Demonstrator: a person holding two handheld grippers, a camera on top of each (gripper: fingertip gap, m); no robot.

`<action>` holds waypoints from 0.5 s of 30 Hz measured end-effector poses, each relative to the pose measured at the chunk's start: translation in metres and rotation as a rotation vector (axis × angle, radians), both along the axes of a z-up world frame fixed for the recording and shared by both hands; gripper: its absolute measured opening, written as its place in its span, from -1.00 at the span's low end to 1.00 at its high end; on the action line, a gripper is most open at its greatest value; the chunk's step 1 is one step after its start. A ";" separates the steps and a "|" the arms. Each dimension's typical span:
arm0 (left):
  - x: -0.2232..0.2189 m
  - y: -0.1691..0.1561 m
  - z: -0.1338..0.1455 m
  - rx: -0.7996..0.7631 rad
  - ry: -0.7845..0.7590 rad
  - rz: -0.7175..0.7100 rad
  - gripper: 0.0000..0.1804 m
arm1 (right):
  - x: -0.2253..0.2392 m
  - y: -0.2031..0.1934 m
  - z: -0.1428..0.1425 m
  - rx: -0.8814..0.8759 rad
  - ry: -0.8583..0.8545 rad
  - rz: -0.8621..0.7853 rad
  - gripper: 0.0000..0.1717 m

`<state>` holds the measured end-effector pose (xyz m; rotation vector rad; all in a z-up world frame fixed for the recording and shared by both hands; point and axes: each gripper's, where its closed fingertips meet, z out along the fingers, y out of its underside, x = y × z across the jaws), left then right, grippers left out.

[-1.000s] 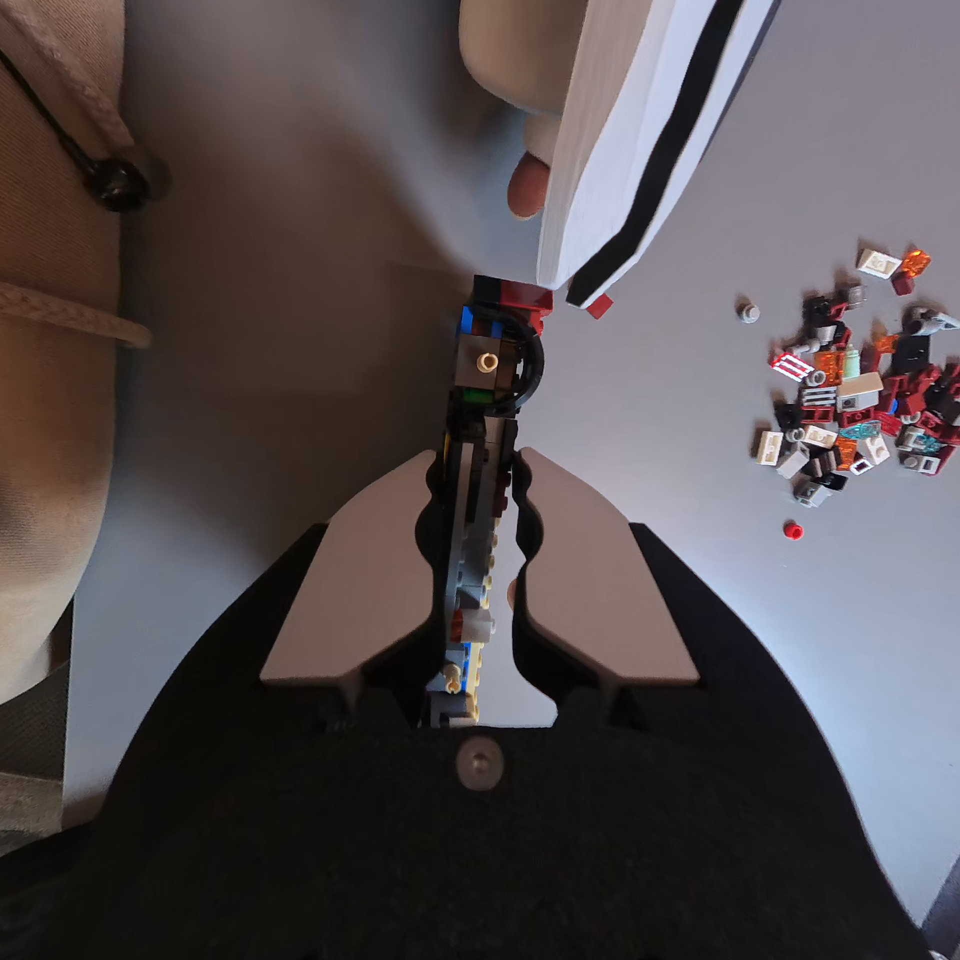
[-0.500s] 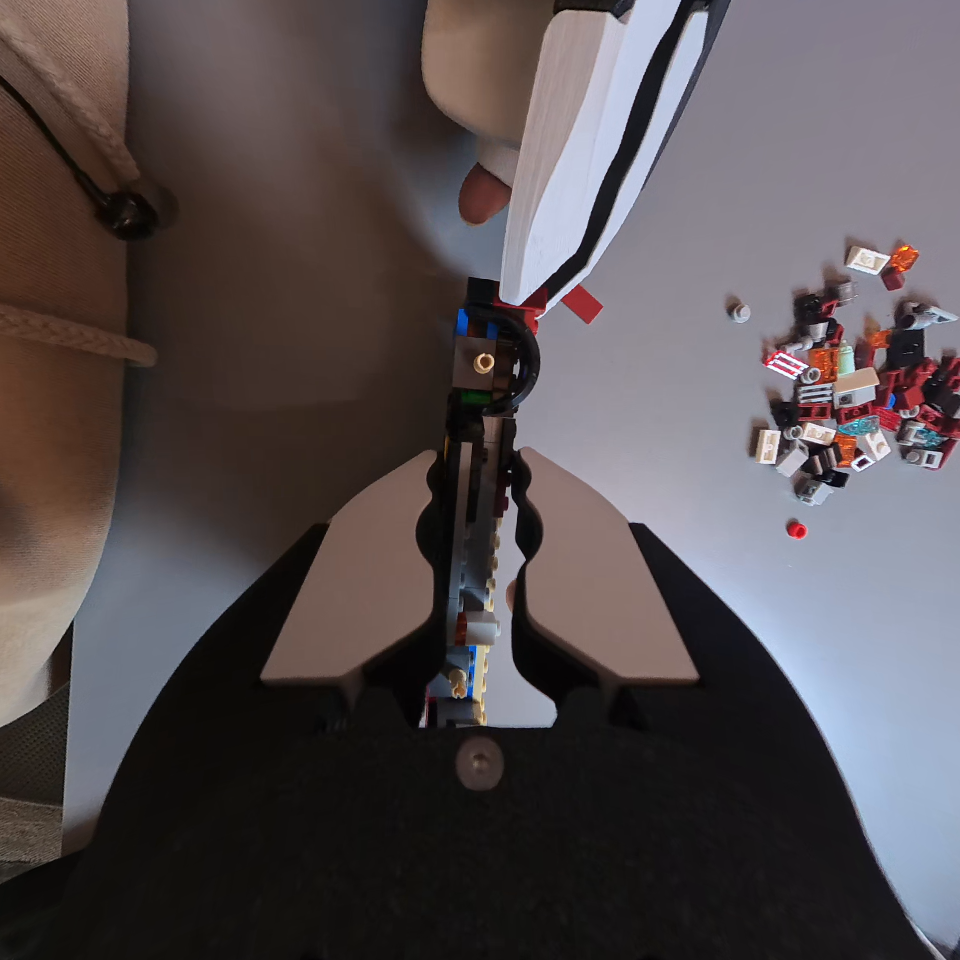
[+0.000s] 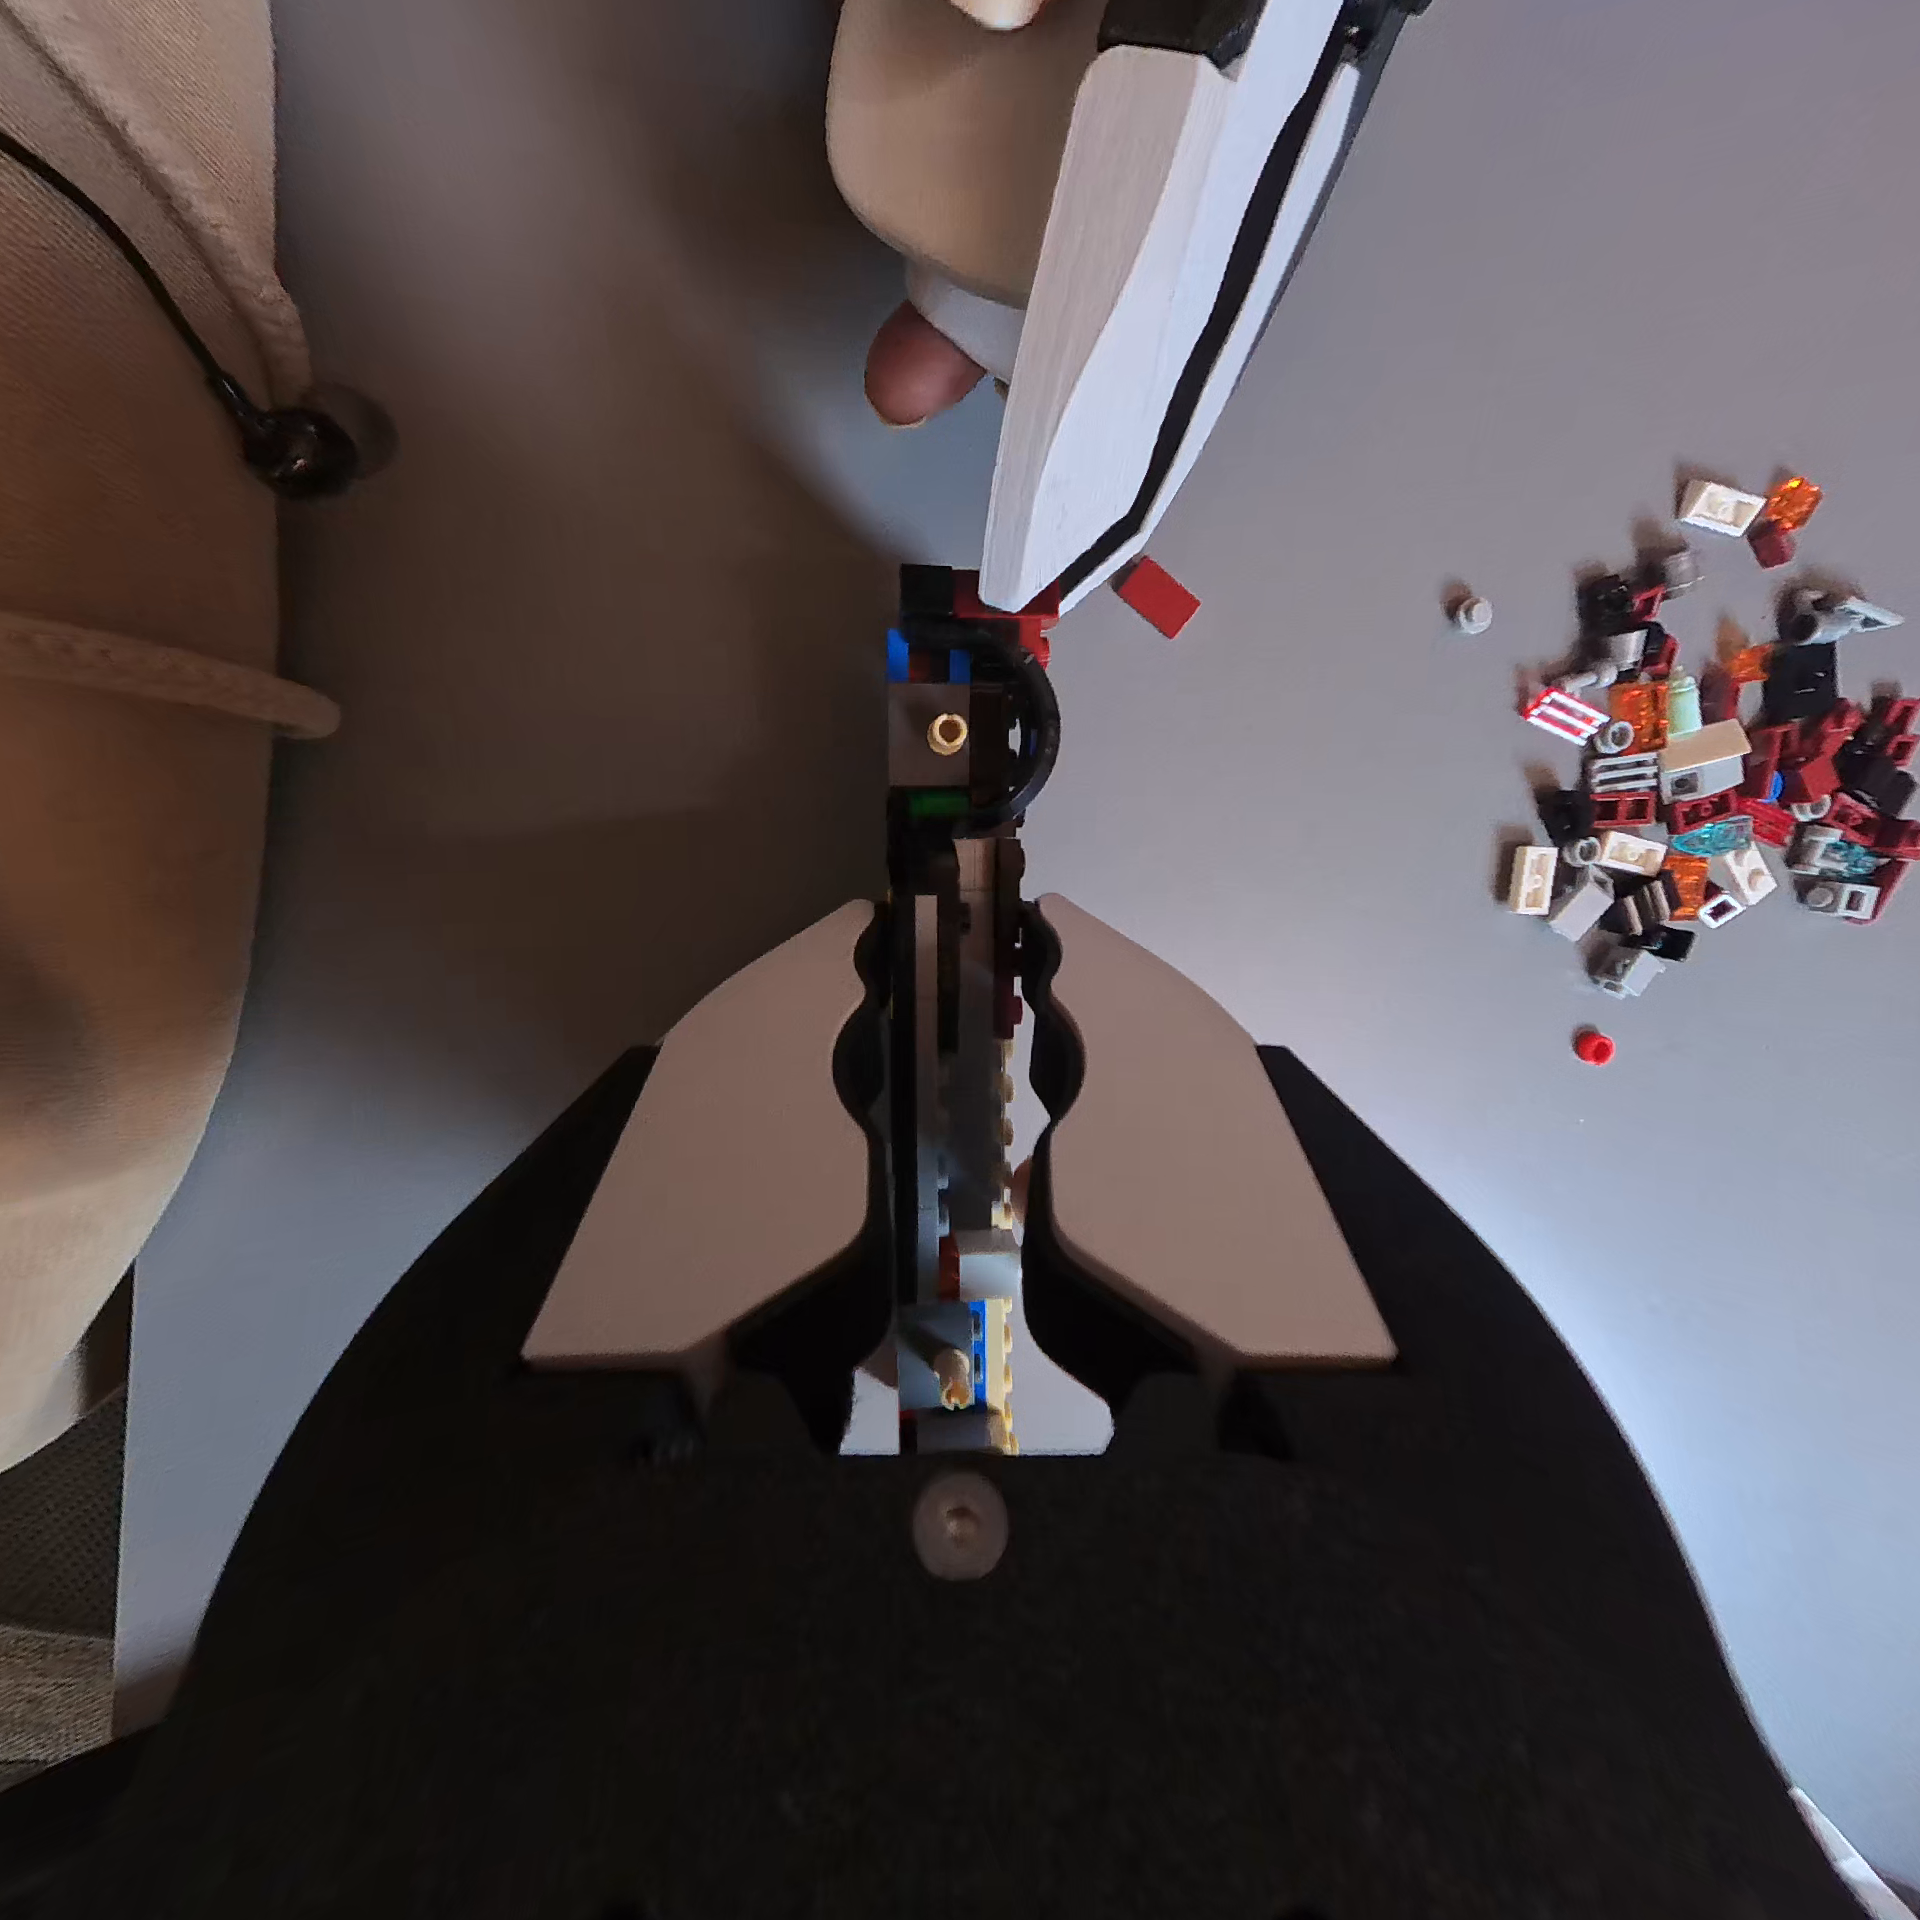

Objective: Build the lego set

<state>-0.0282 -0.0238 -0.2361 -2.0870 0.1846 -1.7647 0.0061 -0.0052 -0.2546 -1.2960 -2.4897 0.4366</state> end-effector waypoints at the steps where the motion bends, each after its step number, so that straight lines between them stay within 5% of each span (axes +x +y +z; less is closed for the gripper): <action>1: 0.000 0.000 0.000 -0.007 -0.004 0.002 -0.91 | 0.000 0.000 0.000 0.000 0.000 -0.002 -0.73; 15: 0.004 -0.001 0.000 -0.011 -0.005 -0.010 -0.92 | 0.002 0.001 -0.001 0.001 -0.015 0.002 -0.73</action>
